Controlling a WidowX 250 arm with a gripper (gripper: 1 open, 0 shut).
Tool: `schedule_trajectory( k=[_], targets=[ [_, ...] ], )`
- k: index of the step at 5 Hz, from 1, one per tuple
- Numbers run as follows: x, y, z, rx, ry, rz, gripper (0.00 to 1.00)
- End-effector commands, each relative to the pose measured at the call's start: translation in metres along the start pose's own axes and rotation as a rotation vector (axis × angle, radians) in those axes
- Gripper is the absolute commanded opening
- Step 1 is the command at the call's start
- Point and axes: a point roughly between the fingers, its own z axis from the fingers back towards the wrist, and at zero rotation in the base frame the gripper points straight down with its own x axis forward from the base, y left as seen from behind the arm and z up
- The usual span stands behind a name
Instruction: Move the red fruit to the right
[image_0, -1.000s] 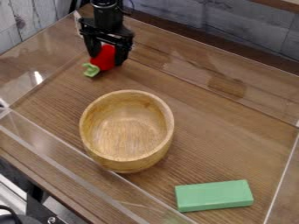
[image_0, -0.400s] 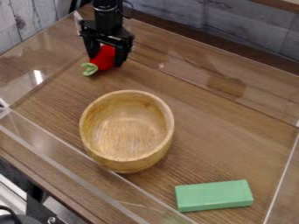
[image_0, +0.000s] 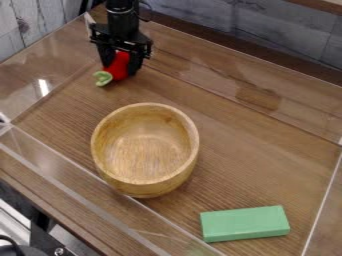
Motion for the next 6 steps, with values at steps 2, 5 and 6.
schedule_trajectory(
  k=[2,5,6],
  targets=[
    [0.004,-0.003,0.018,-0.05,-0.036,0.024,1.0],
    [0.005,-0.008,0.046,-0.057,-0.067,0.038,0.0],
    [0.005,-0.016,0.066,-0.064,-0.089,0.037,0.0]
  ],
)
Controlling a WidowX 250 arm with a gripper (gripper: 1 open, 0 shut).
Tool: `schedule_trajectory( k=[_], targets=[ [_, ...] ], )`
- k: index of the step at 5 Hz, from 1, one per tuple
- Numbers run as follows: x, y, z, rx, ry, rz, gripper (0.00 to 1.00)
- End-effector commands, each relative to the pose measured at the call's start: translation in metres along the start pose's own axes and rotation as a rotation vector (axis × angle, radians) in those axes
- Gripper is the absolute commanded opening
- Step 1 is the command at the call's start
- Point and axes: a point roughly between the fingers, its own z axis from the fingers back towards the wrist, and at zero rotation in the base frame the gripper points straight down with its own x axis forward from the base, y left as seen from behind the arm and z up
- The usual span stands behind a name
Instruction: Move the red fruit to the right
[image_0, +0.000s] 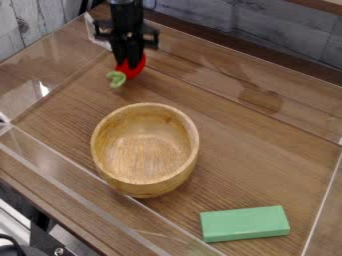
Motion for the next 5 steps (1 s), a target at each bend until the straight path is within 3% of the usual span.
schedule_trajectory(
  k=[1,3,5],
  targets=[
    [0.009,-0.02,0.048,-0.004,-0.102,-0.02,0.0],
    [-0.011,-0.1,0.052,-0.059,-0.086,-0.122,0.0],
    [-0.041,-0.19,0.036,-0.107,-0.048,-0.23,0.0]
  ],
)
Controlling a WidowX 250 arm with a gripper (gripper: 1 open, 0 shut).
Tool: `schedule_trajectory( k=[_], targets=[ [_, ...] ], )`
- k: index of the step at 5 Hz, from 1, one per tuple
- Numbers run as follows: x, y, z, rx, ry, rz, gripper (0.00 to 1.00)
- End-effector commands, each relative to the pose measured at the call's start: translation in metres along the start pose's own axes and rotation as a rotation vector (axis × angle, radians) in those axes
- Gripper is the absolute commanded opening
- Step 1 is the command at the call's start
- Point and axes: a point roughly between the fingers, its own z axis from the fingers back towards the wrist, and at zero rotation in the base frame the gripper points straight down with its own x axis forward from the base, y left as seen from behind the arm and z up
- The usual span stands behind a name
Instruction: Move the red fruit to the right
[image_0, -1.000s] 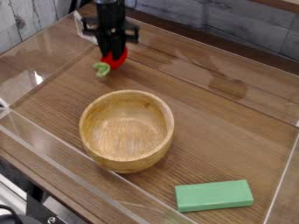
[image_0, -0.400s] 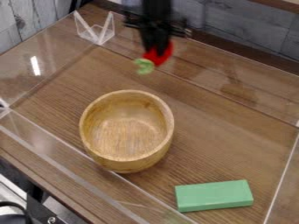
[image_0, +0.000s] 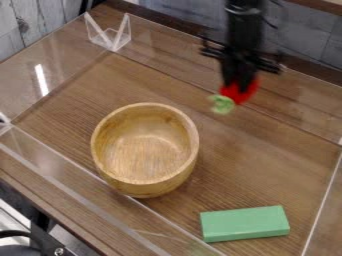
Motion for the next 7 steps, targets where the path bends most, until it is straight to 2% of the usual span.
schedule_trajectory(
  k=[1,2,3,4,5,6,7],
  targets=[
    [0.001,-0.035,0.005,-0.024,-0.046,-0.035,0.0],
    [-0.009,-0.063,-0.013,-0.04,-0.027,-0.05,0.0],
    [-0.017,-0.076,-0.032,-0.054,-0.01,-0.067,0.0],
    [-0.017,-0.07,-0.041,-0.051,-0.008,-0.054,0.0],
    [-0.016,-0.065,-0.044,-0.05,-0.005,-0.039,1.0],
    [-0.015,-0.059,-0.046,-0.046,-0.002,-0.024,1.0],
    [-0.017,-0.058,-0.041,-0.04,-0.005,-0.029,1.0]
  ],
)
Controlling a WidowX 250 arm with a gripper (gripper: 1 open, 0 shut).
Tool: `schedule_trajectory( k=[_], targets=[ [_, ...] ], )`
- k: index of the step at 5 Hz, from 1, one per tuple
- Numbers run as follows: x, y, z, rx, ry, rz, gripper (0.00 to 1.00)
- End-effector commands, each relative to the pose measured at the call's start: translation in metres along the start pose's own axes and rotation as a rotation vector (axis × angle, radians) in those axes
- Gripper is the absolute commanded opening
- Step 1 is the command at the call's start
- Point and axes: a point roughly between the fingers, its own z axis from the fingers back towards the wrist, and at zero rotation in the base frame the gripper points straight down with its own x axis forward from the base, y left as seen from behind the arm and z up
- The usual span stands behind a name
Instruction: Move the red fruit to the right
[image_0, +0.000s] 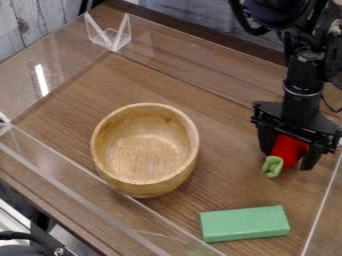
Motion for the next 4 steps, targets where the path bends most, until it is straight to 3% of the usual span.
schedule_trajectory(
  k=[1,4],
  targets=[
    [0.008,-0.002,0.0212,-0.012,-0.058,-0.016,1.0],
    [0.0067,-0.0012,0.0312,-0.013,-0.075,-0.051,1.0]
  ],
)
